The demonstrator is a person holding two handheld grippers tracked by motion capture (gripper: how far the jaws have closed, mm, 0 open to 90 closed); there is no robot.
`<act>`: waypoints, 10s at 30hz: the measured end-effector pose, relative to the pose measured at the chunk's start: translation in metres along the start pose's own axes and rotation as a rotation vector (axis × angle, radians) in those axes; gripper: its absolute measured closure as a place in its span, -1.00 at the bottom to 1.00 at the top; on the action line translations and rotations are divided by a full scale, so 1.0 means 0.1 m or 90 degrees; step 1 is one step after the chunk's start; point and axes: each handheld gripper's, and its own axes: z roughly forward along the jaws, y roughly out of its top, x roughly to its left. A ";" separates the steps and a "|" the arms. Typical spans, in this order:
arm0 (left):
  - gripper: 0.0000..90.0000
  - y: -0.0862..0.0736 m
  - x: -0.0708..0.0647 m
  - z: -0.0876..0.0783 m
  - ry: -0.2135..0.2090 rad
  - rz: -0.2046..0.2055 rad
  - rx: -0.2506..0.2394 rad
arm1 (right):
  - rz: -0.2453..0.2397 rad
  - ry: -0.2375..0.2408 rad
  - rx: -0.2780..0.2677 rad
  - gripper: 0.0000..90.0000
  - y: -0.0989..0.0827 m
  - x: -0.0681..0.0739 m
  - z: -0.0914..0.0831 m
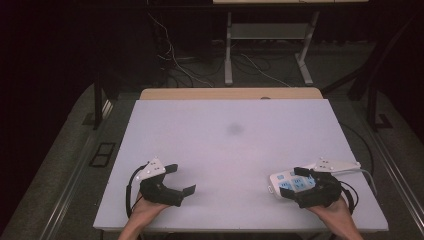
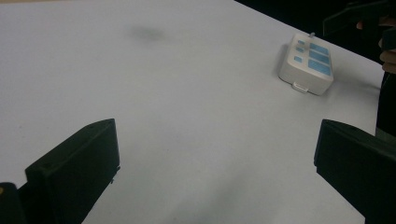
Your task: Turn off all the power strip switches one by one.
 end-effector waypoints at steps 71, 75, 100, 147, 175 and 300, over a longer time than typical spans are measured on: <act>-1.00 -0.02 -0.04 0.07 -0.014 0.008 0.024 | -0.007 -0.030 0.122 -0.97 0.36 -0.28 -0.23; -1.00 -0.02 -0.03 0.06 -0.012 0.008 0.023 | -0.012 -0.037 0.135 -0.97 0.40 -0.33 -0.25; -1.00 -0.03 -0.01 0.06 -0.008 0.002 0.023 | -0.026 -0.055 0.188 -0.97 0.58 -0.77 -0.35; -1.00 -0.04 0.00 0.08 -0.003 0.008 0.027 | 0.002 -0.038 0.246 1.00 0.26 -1.00 -0.06; -1.00 -0.03 0.00 0.09 -0.006 0.014 0.030 | -0.010 -0.052 0.250 1.00 0.25 -0.97 -0.04; -1.00 -0.05 0.01 0.10 -0.003 0.009 0.038 | -0.032 0.018 0.312 1.00 0.40 -0.75 0.21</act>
